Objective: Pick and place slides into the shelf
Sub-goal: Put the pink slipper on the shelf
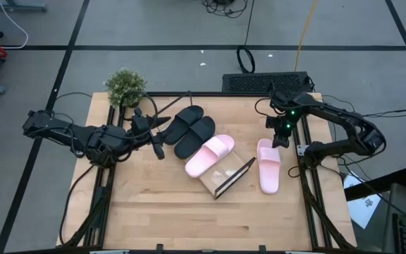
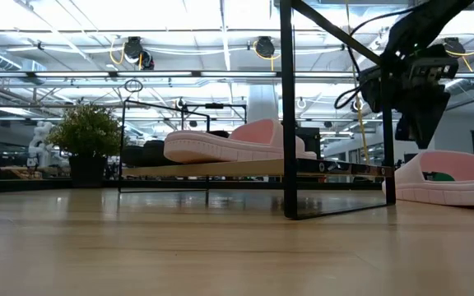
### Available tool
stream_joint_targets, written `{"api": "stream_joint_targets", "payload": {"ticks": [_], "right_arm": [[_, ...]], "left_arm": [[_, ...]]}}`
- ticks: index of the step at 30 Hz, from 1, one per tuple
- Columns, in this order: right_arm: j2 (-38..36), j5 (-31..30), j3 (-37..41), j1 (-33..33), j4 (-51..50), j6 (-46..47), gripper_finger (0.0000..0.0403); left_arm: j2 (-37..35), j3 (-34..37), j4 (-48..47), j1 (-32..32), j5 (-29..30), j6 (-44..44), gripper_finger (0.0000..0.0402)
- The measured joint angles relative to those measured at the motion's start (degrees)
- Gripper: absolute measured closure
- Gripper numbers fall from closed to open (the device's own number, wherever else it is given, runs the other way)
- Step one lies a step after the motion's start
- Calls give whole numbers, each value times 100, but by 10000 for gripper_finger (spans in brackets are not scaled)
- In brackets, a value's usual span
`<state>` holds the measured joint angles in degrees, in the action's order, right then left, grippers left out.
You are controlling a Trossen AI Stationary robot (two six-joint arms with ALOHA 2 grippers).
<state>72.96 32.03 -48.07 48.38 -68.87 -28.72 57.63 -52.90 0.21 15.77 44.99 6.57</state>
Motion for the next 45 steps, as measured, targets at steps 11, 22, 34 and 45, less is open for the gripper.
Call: {"api": "stream_joint_targets", "payload": {"ticks": [11, 22, 34, 45], "right_arm": [[496, 260, 2, -9, 14, -361, 316], [703, 411, 2, -9, 125, -414, 316], [703, 192, 127, -11, 436, -241, 316], [703, 242, 158, -11, 559, -254, 316]], "left_arm": [[0, -1, -2, 0, 0, -2, 224], [0, 0, -15, 0, 1, -7, 224], [0, -1, -22, 0, 2, -15, 224], [0, -1, -26, 2, 0, -13, 224]]}}
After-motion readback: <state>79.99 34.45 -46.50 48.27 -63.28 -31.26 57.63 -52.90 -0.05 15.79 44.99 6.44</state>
